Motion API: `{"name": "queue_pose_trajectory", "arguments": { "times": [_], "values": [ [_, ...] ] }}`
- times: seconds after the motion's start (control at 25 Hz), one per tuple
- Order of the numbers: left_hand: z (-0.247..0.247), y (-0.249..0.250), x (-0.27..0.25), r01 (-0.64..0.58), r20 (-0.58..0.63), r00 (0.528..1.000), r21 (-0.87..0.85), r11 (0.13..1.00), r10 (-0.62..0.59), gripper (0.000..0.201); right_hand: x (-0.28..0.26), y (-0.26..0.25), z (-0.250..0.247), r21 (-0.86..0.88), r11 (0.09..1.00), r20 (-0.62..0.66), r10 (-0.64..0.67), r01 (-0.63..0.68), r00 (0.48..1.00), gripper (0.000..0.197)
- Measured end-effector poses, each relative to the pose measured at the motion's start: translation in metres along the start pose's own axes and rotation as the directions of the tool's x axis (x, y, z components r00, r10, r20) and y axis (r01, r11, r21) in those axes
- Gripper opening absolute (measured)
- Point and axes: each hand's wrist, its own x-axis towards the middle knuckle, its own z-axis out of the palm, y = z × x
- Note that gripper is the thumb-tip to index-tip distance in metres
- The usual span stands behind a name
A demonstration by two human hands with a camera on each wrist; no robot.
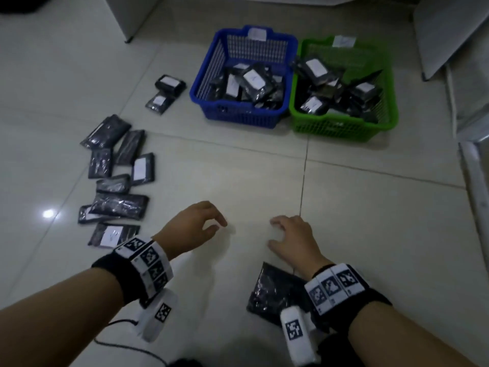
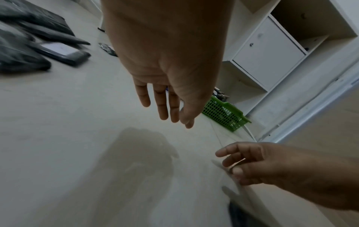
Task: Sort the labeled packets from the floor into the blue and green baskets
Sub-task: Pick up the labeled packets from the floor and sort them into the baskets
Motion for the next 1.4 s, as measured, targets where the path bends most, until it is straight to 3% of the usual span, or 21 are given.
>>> {"name": "queue_pose_trajectory", "arguments": {
  "times": [0.12,0.28,0.4,0.48,0.6,0.68,0.76,0.8,0.84,0.92,1.04,1.16,1.24,1.32,1.4],
  "values": [
    [0.012,-0.014,-0.056,0.069,0.02,0.997,-0.021,0.997,-0.069,0.021,-0.043,-0.013,0.03,-0.334,0.943,0.14,0.031,0.018,0.99,0.08],
    [0.029,-0.014,-0.095,0.181,-0.023,0.982,-0.145,0.973,-0.187,0.028,-0.069,-0.022,0.044,-0.54,0.841,0.19,0.082,0.034,0.978,0.11],
    [0.025,-0.014,-0.105,0.232,-0.099,0.961,-0.223,0.947,-0.259,0.024,-0.068,-0.032,0.051,-0.585,0.81,0.226,0.102,0.051,0.969,0.097],
    [0.018,-0.019,-0.111,0.237,-0.128,0.952,-0.261,0.936,-0.277,0.023,-0.053,-0.048,0.052,-0.572,0.817,0.292,0.117,0.075,0.949,0.07],
    [0.01,-0.036,-0.122,0.278,-0.212,0.913,-0.302,0.912,-0.349,0.022,-0.027,-0.091,0.049,-0.402,0.897,0.377,-0.021,0.184,0.926,0.026],
    [0.002,-0.053,-0.123,0.356,-0.29,0.851,-0.296,0.886,-0.438,0.022,-0.017,-0.122,0.039,-0.248,0.931,0.305,-0.188,0.268,0.934,0.009],
    [-0.01,-0.083,-0.125,0.404,-0.399,0.783,-0.259,0.877,-0.478,0.025,-0.01,-0.151,0.03,-0.078,0.94,0.178,-0.316,0.333,0.932,0.013],
    [-0.017,-0.103,-0.126,0.407,-0.446,0.77,-0.205,0.89,-0.456,0.027,-0.006,-0.164,0.029,0.054,0.93,0.137,-0.367,0.363,0.92,0.018],
    [-0.026,-0.119,-0.127,0.417,-0.446,0.787,-0.124,0.9,-0.426,0.031,-0.003,-0.174,0.029,0.193,0.904,0.103,-0.404,0.381,0.909,0.019],
    [-0.039,-0.141,-0.128,0.444,-0.321,0.855,0.05,0.895,-0.406,0.042,0.0,-0.189,0.031,0.365,0.852,0.069,-0.426,0.375,0.902,0.016],
    [-0.045,-0.159,-0.124,0.423,-0.185,0.903,0.223,0.878,-0.388,0.049,0.008,-0.197,0.043,0.386,0.821,-0.029,-0.445,0.421,0.895,0.019],
    [-0.051,-0.167,-0.118,0.449,-0.154,0.893,0.297,0.843,-0.422,0.054,0.018,-0.193,0.051,0.336,0.822,-0.107,-0.451,0.46,0.886,0.043],
    [-0.062,-0.17,-0.112,0.482,-0.092,0.872,0.338,0.809,-0.481,0.049,0.028,-0.187,0.053,0.383,0.826,-0.122,-0.398,0.413,0.909,0.05],
    [-0.078,-0.167,-0.101,0.483,-0.001,0.864,0.279,0.83,-0.503,0.031,0.039,-0.183,0.055,0.457,0.823,-0.13,-0.312,0.337,0.941,0.052],
    [-0.093,-0.16,-0.084,0.47,0.014,0.881,0.084,0.878,-0.473,0.021,0.051,-0.181,0.056,0.595,0.762,-0.137,-0.217,0.255,0.967,0.05]
  ]
}}
